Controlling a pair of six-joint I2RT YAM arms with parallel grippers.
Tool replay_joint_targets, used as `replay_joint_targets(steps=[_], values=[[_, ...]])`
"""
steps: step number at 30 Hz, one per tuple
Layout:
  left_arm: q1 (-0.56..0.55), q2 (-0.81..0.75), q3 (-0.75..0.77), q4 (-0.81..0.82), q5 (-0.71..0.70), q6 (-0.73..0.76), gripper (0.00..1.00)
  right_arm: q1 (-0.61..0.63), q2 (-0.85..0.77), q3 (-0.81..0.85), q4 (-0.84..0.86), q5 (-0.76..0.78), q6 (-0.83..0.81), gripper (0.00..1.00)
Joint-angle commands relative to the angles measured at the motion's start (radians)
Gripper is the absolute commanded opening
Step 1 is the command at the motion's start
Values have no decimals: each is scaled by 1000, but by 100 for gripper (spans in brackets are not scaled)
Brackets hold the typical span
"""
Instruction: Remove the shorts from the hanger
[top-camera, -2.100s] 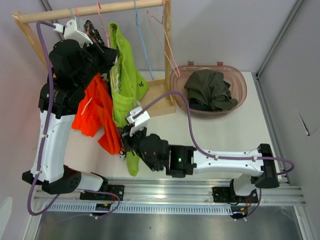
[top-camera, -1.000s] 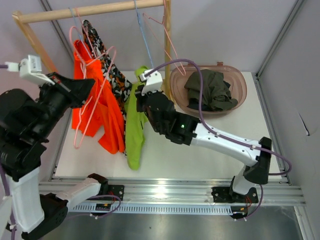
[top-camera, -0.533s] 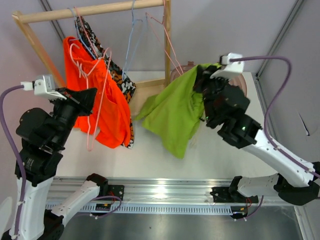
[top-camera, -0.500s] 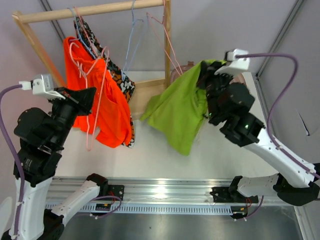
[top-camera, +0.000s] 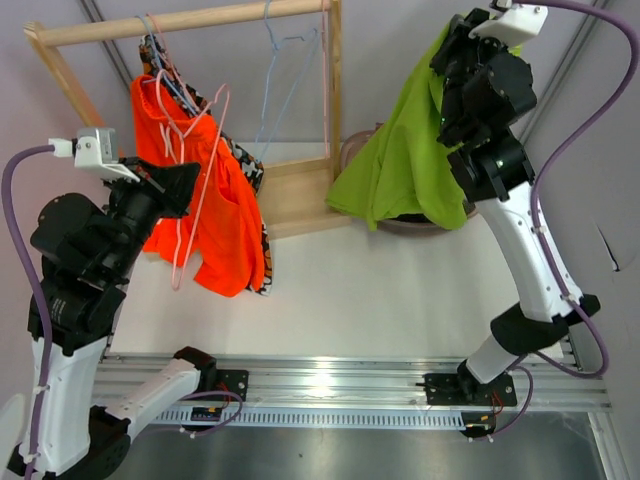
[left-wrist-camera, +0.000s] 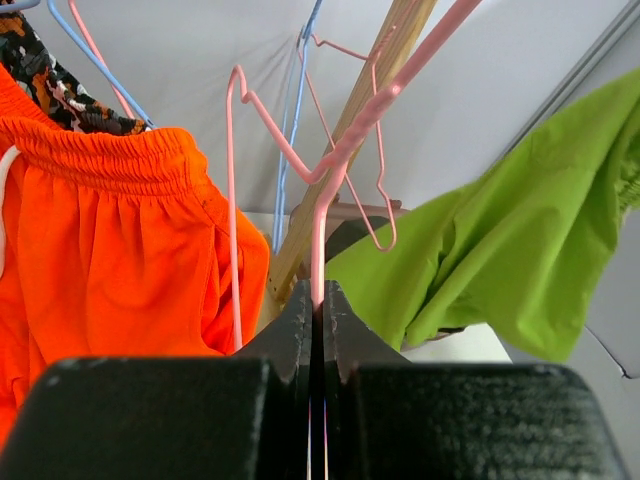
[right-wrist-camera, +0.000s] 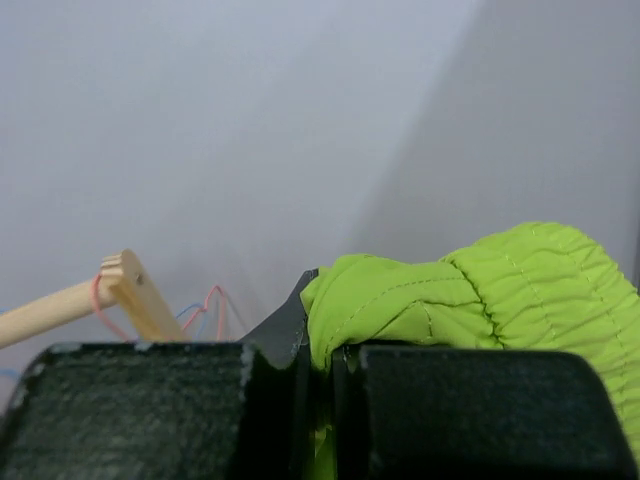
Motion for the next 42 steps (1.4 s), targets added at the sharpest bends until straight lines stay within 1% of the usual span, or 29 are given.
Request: replay_joint_targets(steps=[1, 2, 4, 5, 7, 10, 11, 12, 14, 15, 16, 17, 18, 19, 20, 21, 23, 24, 25, 26, 27, 29, 32, 34, 37, 38, 40, 41, 42], values=[[5, 38, 51, 12, 28, 28, 0, -86, 58, 107, 8, -119, 41, 0], [5, 42, 52, 13, 33, 28, 0, -139, 70, 110, 8, -150, 59, 0], [5, 48, 51, 31, 40, 30, 0, -187, 108, 112, 18, -178, 110, 0], [5, 53, 49, 35, 43, 30, 0, -231, 121, 107, 21, -189, 125, 0], [5, 74, 71, 36, 46, 31, 0, -267, 162, 99, 15, -202, 162, 0], [5, 108, 110, 27, 53, 34, 0, -313, 171, 0, 32, -201, 217, 0], [5, 133, 136, 29, 53, 34, 0, -322, 161, -50, 46, -209, 237, 0], [4, 143, 147, 30, 51, 34, 0, -334, 150, -179, 92, -219, 254, 0], [7, 169, 198, 35, 45, 33, 0, -336, 105, -331, 168, -236, 306, 0], [5, 202, 213, 35, 36, 34, 0, -339, 96, -468, 211, -268, 326, 0], [5, 219, 253, 27, 30, 36, 0, -342, 93, -523, 221, -293, 346, 0], [5, 242, 296, 18, 24, 39, 0, -345, 102, -564, 218, -357, 383, 2], [5, 286, 345, -2, 11, 48, 0, -347, 116, -597, 189, -385, 397, 32], [5, 311, 368, -10, 5, 54, 0, -348, 133, -638, 175, -409, 409, 56], [5, 334, 394, -17, 1, 62, 0, -347, 148, -655, 158, -435, 417, 78], [5, 381, 454, -21, -6, 78, 0, -348, 173, -671, 128, -466, 437, 99], [5, 432, 500, -33, -27, 94, 0, -348, 168, -738, 120, -483, 458, 100], [7, 458, 553, -40, -35, 109, 0, -348, 153, -770, 136, -488, 474, 99], [7, 511, 599, -47, -50, 114, 0, -347, 135, -805, 150, -494, 480, 99], [7, 538, 618, -50, -58, 117, 0, -347, 112, -874, 164, -509, 489, 99], [8, 561, 649, -47, -61, 122, 0, -347, 64, -905, 178, -517, 494, 99], [13, 623, 680, -24, -70, 120, 0, -344, 15, -983, 183, -532, 509, 99], [31, 697, 698, 7, -59, 96, 0, -336, -98, -1042, 170, -546, 509, 99], [46, 731, 701, 25, -55, 73, 0, -324, -192, -1094, 153, -537, 503, 99], [57, 777, 706, 58, -72, 62, 0, -312, -287, -1154, 127, -535, 500, 99], [62, 788, 703, 68, -72, 59, 0, -307, -348, -1168, 120, -540, 504, 99], [76, 826, 723, 84, -52, 48, 0, -295, -436, -1209, 115, -543, 506, 99], [79, 841, 738, 81, -50, 43, 0, -289, -462, -1224, 82, -543, 509, 99], [80, 876, 779, 73, -43, 37, 0, -278, -487, -1250, 74, -543, 512, 99]])
